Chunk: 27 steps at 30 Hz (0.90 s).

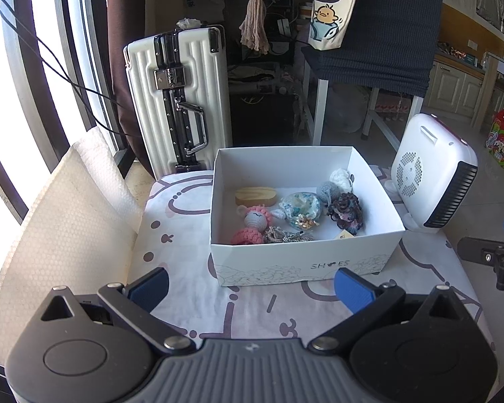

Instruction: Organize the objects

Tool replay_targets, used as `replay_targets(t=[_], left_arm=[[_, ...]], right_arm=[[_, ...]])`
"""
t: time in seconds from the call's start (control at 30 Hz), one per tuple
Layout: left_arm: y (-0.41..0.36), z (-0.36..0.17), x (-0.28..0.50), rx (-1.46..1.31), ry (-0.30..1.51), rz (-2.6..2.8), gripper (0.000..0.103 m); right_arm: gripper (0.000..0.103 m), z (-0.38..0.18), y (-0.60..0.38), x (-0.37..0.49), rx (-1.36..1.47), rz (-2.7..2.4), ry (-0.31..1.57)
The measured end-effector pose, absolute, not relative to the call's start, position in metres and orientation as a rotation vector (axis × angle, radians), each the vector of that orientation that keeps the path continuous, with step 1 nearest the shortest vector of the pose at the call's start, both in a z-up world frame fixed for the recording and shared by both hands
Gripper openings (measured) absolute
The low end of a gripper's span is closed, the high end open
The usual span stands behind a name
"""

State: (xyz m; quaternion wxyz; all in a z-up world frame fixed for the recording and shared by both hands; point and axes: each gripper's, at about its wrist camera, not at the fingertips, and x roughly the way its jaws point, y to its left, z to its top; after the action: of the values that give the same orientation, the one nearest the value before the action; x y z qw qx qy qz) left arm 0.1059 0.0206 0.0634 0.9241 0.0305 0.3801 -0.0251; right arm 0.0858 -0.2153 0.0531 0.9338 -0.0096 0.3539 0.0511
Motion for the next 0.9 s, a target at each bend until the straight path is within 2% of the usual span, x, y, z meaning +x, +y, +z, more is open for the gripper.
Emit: replay_targets(t=[0.9], left_arm=[[0.0198,0.0614,0.1043,0.063,0.783,-0.048,0.103]], right_arm=[[0.103,0.053,-0.215,0.0855,-0.02,0.105,0.725]])
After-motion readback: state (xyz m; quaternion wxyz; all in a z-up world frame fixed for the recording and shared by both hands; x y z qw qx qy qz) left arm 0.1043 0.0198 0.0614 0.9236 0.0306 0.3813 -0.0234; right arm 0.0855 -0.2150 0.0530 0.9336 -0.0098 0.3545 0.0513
